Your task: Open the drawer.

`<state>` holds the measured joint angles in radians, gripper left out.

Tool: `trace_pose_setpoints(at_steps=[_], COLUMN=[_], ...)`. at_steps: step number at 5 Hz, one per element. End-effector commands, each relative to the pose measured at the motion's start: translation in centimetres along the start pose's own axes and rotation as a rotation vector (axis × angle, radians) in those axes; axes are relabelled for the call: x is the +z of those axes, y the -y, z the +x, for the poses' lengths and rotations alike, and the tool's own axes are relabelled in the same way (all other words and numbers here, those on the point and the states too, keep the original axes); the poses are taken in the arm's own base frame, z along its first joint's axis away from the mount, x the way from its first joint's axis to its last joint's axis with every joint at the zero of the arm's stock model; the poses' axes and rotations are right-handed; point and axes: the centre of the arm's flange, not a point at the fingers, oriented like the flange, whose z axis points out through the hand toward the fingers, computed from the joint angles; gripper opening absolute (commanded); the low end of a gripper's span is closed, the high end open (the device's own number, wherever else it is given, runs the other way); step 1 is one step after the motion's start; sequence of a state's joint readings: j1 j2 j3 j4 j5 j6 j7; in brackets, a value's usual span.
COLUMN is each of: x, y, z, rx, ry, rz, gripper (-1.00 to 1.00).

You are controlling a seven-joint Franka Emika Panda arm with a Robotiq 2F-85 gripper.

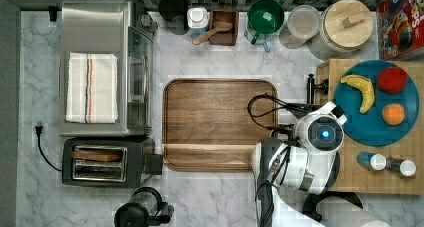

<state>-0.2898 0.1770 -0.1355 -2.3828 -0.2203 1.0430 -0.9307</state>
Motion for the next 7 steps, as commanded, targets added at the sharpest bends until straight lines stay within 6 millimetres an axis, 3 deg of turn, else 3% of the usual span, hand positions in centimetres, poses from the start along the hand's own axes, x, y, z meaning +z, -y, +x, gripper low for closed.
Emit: trace_pose_setpoints(at_steps=[1, 3, 6, 7], x=[0.1, 0.6, -1.5, -2.4], y=[11.1, 15.8, 23.4, 24.6], z=[3.6, 2.6, 1.5, 0.9], rx=[-0.048, -0.058, -0.059, -0.061], ry=[-0.144, -0.171, -0.148, -0.120], rz=[0.007, 0.043, 0.088, 0.087], gripper=[1.00, 1.00, 1.00, 1.00])
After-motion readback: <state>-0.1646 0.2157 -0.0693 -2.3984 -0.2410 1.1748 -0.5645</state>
